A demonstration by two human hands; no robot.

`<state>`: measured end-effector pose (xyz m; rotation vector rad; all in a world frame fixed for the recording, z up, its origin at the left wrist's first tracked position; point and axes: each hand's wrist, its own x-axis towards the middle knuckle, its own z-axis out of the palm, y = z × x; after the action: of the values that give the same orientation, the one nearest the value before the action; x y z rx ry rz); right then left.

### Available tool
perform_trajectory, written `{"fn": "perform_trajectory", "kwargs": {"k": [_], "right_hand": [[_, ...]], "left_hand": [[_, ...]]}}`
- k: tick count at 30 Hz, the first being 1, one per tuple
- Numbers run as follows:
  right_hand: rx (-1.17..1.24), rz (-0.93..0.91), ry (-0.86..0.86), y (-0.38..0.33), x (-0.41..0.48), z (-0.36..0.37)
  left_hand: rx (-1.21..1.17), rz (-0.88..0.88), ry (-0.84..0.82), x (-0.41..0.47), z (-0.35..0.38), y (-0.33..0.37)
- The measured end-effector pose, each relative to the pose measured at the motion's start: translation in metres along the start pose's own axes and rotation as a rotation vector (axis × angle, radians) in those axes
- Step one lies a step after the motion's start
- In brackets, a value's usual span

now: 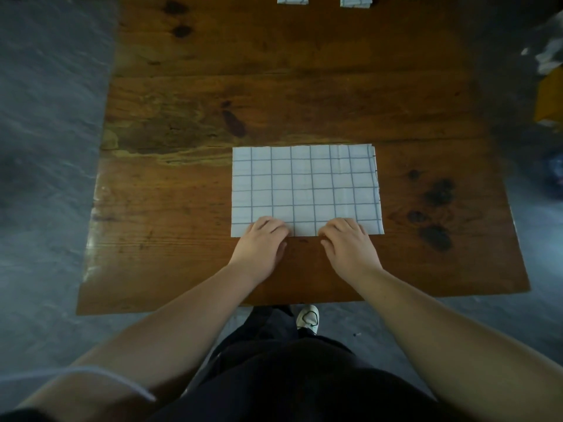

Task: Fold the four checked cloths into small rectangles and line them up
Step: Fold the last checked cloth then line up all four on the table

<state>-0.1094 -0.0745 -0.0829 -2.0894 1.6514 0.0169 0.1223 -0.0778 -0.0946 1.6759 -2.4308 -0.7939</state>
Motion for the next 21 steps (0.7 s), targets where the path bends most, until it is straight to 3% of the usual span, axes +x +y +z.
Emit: {"fn": "perform_trajectory", "kwargs": {"k": [13,21], "right_hand": [[-0.05,-0.022,-0.07,0.005,0.022,-0.005],[0.031,0.036,0.038,-0.007,0.021,-0.012]], "left_hand": [[-0.006,0.041,-0.042,0.025,-0.004,-0.007],[0.069,0.082,0.004,0.027,-0.015,0.002]]}}
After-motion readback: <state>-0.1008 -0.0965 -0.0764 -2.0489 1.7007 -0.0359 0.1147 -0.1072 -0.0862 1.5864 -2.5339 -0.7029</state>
